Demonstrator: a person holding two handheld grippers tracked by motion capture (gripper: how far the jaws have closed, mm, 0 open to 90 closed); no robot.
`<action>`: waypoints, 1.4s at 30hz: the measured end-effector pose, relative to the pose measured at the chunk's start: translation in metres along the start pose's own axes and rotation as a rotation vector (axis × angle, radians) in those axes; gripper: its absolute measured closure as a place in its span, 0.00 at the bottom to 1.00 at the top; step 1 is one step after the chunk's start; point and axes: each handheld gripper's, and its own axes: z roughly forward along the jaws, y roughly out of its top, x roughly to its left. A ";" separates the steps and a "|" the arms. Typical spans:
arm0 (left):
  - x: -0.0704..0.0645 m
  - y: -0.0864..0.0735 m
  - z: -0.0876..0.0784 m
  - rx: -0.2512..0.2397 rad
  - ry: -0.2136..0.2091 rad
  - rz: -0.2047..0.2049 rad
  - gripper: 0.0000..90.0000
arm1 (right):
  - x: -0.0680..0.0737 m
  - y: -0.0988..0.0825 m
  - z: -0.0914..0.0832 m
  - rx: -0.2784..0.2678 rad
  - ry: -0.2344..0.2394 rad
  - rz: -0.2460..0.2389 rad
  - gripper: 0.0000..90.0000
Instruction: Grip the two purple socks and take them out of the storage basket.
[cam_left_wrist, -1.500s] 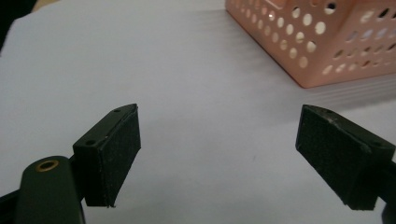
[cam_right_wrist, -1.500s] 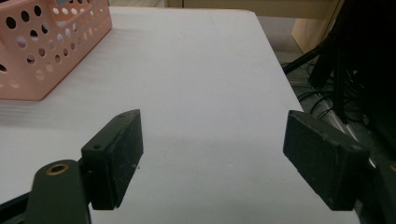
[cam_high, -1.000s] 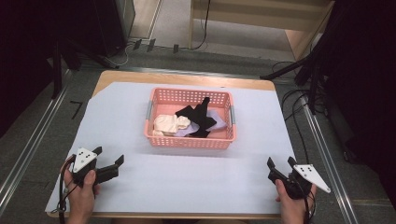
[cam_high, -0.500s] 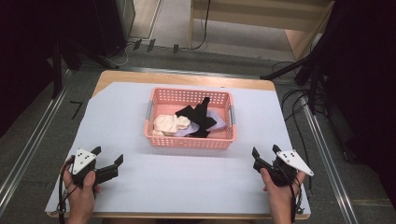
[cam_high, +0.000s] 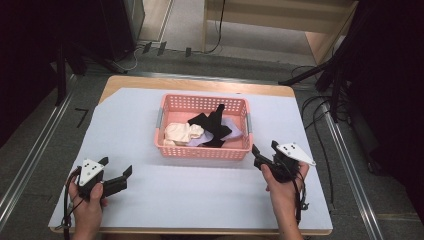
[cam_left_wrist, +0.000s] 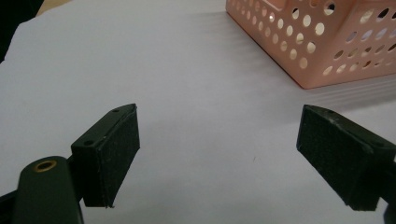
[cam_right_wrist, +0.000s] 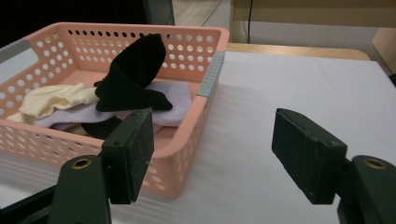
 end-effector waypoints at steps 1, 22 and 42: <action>0.000 0.000 0.000 0.000 0.000 -0.001 0.16 | 0.002 0.001 0.003 0.002 0.004 -0.004 0.35; 0.000 0.001 0.002 0.016 -0.002 0.002 0.16 | 0.039 0.040 0.053 0.080 0.004 -0.044 0.38; 0.000 0.001 0.003 0.037 0.000 0.008 0.16 | 0.070 0.047 0.094 0.196 0.110 -0.124 0.58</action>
